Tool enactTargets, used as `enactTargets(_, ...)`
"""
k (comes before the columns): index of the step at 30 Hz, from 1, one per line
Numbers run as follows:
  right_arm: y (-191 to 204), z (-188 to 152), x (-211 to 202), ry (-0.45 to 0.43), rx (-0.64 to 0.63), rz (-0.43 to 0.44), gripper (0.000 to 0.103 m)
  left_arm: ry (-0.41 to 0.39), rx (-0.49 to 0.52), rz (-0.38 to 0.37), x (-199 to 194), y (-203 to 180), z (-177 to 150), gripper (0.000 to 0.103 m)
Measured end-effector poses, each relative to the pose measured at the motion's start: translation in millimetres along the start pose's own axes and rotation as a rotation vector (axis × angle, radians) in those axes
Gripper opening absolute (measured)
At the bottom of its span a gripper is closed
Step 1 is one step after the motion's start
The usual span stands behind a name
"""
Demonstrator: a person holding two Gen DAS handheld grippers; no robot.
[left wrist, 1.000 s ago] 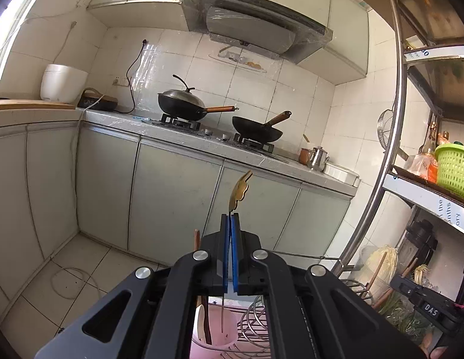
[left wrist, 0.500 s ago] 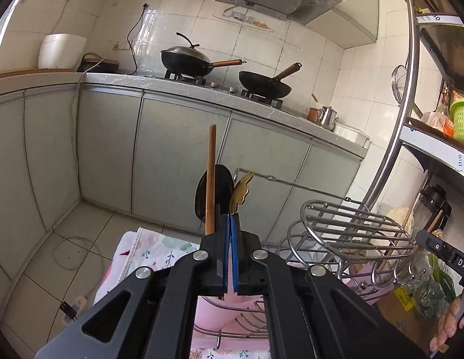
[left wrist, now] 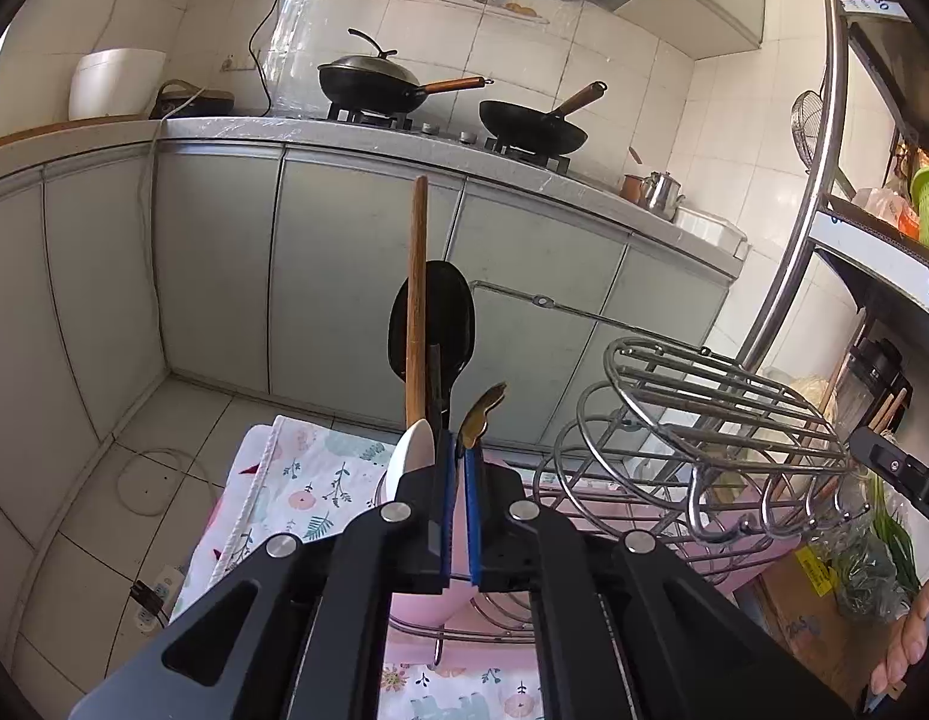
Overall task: Organize utensils
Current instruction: 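Open both tools to release the utensils into the pink cup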
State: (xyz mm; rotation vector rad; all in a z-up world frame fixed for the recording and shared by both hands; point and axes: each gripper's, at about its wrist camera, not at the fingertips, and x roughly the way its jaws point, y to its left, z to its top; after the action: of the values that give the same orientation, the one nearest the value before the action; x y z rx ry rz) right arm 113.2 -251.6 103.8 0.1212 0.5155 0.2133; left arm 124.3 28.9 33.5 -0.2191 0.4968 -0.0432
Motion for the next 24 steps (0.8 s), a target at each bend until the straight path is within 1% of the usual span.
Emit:
enactTargets(2,2,0,-1,0.015,-0.01,-0.004,0.006,0.012,0.006,0.0,-2,-2,1,0.004)
enactTargets(3,3,-1,-1,0.023,-0.014,-0.005,0.007,0.018,0.007,0.001,-2,-3,2,0.006)
enactTargets(5,5,-1,-3,0.036,-0.022,-0.009,0.008,0.019,0.009,0.003,-6,-4,2,0.014)
enactTargets(6,6,-1,-4,0.041,-0.026,-0.01,0.012,0.012,0.01,0.006,-8,-5,3,0.02)
enactTargets(7,7,-2,-6,0.045,-0.03,-0.009,0.016,0.004,0.014,0.008,-11,-6,3,0.024)
enactTargets(8,8,-2,-8,0.045,-0.033,-0.006,0.026,-0.001,0.019,0.009,-14,-7,4,0.025)
enactTargets(9,9,-2,-11,0.043,-0.034,-0.006,0.031,-0.005,0.027,0.012,-16,-8,5,0.027)
enactTargets(10,10,-1,-14,0.038,-0.038,-0.007,0.039,-0.008,0.032,0.013,-19,-9,6,0.028)
enactTargets(11,11,-1,-17,0.032,-0.041,-0.008,0.042,-0.013,0.037,0.012,-22,-10,7,0.029)
enactTargets(14,15,0,-27,0.015,-0.052,-0.012,0.046,-0.022,0.048,0.013,-31,-13,8,0.035)
enactTargets(16,18,0,-35,0.005,-0.053,-0.012,0.048,-0.026,0.055,0.011,-38,-15,8,0.042)
enactTargets(20,25,-2,-52,-0.026,-0.059,-0.011,0.05,-0.037,0.069,0.005,-53,-19,9,0.048)
enactTargets(22,30,-5,-61,-0.042,-0.056,-0.007,0.052,-0.034,0.073,0.002,-61,-20,7,0.053)
enactTargets(24,35,-10,-67,-0.057,-0.051,-0.003,0.057,-0.027,0.067,0.004,-69,-23,5,0.055)
